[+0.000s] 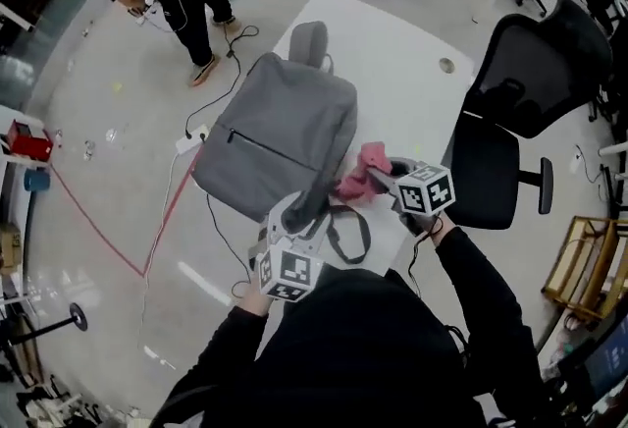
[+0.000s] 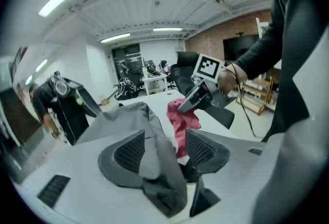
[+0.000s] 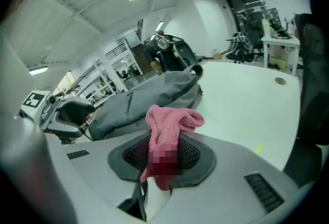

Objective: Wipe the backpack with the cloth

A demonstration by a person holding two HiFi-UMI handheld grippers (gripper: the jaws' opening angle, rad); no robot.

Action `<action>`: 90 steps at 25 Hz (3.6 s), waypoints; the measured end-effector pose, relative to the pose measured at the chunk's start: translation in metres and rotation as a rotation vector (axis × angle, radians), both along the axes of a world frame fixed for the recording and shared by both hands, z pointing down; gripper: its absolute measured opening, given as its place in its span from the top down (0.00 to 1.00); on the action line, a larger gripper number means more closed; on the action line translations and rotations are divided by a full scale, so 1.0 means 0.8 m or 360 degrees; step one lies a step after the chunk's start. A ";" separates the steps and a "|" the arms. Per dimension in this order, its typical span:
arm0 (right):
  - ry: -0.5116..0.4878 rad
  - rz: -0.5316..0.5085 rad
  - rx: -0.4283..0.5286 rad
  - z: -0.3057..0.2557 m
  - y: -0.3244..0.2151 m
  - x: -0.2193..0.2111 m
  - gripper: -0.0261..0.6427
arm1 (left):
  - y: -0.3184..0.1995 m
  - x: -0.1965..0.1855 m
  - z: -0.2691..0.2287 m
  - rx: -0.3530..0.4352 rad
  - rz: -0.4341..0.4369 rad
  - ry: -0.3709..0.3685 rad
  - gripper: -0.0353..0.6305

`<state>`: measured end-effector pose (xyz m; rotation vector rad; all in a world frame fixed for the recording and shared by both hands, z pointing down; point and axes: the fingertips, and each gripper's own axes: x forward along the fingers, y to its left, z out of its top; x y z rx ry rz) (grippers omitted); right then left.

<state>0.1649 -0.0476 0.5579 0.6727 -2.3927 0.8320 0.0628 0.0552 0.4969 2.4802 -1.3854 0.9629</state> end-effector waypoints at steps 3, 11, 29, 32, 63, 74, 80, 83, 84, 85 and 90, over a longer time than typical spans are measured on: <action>-0.0005 0.0188 -0.0026 0.002 -0.026 0.025 0.82 | -0.023 0.000 0.014 0.0084 0.0104 -0.0281 0.56; -0.0162 0.0248 -0.0041 0.000 -0.017 0.010 0.82 | -0.128 0.017 0.046 -0.0115 0.0094 -0.0345 0.55; -0.0293 0.0025 0.0055 -0.014 -0.022 0.040 0.82 | -0.199 -0.013 0.047 -0.0467 -0.0293 -0.0078 0.86; -0.0272 -0.0033 0.0223 -0.052 -0.051 0.015 0.82 | -0.191 -0.023 0.011 -0.0411 -0.0269 -0.0040 0.86; -0.0428 -0.0476 0.0208 -0.081 -0.001 -0.124 0.82 | -0.185 -0.026 -0.040 -0.0330 -0.0231 0.0181 0.87; -0.0515 -0.0756 0.0190 -0.082 0.000 -0.126 0.82 | -0.177 -0.033 -0.063 -0.0281 -0.0218 0.0236 0.87; -0.0396 -0.0378 0.0225 -0.080 -0.131 -0.065 0.82 | -0.172 -0.033 -0.069 -0.0261 -0.0188 0.0265 0.87; -0.0283 -0.0182 0.0265 -0.066 -0.184 -0.039 0.82 | -0.171 -0.027 -0.059 -0.0271 -0.0181 0.0267 0.87; -0.0257 -0.0089 0.0260 -0.060 -0.199 -0.029 0.82 | -0.170 -0.024 -0.055 -0.0273 -0.0181 0.0269 0.87; -0.0248 -0.0007 0.0245 -0.056 -0.210 -0.020 0.82 | -0.170 -0.022 -0.053 -0.0274 -0.0182 0.0272 0.87; -0.0246 -0.0017 0.0212 -0.054 -0.188 -0.028 0.82 | -0.171 -0.025 -0.057 -0.0289 -0.0185 0.0277 0.87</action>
